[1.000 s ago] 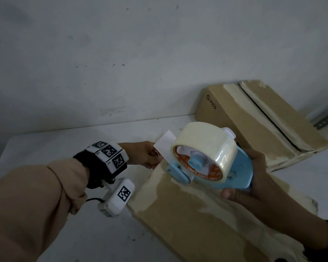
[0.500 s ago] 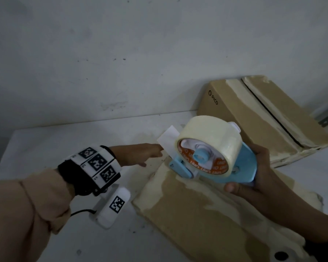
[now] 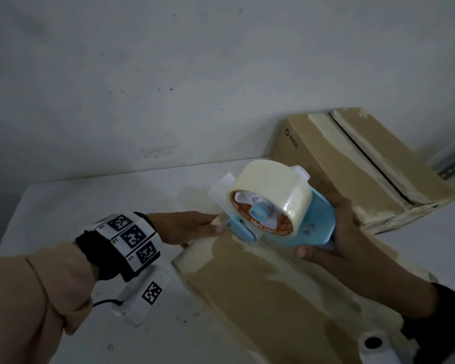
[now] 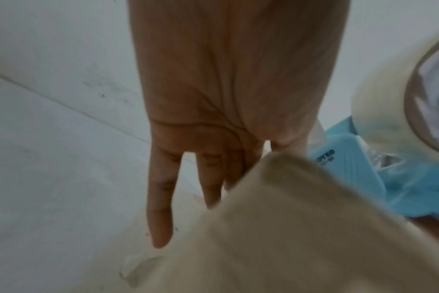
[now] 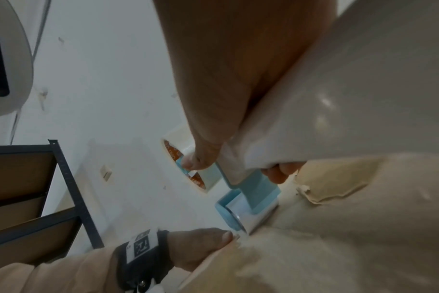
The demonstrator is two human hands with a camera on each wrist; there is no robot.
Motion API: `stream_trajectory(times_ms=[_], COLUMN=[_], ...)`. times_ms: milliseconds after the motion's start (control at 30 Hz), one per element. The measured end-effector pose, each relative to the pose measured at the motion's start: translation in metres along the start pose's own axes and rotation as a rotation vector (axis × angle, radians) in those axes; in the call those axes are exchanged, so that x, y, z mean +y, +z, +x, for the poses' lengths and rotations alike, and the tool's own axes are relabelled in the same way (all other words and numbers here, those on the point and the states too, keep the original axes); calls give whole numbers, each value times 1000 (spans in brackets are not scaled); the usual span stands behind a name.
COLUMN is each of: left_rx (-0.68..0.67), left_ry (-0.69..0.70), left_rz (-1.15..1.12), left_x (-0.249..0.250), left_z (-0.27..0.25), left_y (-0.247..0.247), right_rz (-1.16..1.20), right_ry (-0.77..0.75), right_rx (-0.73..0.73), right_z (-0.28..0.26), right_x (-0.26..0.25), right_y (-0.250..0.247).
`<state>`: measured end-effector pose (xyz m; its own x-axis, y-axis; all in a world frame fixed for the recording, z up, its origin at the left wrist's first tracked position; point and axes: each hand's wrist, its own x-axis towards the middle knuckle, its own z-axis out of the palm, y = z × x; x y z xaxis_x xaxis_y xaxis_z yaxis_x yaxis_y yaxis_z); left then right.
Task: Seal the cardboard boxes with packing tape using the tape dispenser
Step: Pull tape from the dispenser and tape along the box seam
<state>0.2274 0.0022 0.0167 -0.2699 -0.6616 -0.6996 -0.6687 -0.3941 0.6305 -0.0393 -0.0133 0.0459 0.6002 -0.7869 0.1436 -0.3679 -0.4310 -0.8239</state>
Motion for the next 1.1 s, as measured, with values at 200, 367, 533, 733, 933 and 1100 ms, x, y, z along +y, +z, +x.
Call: stream_trajectory(times_ms=[200,367,533,733,933,1100], left_rx=[272,444,593,798,808,857], left_ry=[98,6,-6,72,16,-32], left_rz=[111,142,125,286,278,287], left_x=[-3,-16,-23,-16,-17,-10], left_z=[-2,2,-5,-4,-1,-4], left_y=[-13,-17,-10,13,24,27], right_rz=[121,163,103,106,72,20], right_ry=[50,58,32,52,33,34], right_rx=[-34,-146,-138,-108,-86,-81], right_z=[25,46,57,56,54,52], right_x=[-13,-22,-23,-20,-13,-13], right_y=[11,15,24,24,28,26])
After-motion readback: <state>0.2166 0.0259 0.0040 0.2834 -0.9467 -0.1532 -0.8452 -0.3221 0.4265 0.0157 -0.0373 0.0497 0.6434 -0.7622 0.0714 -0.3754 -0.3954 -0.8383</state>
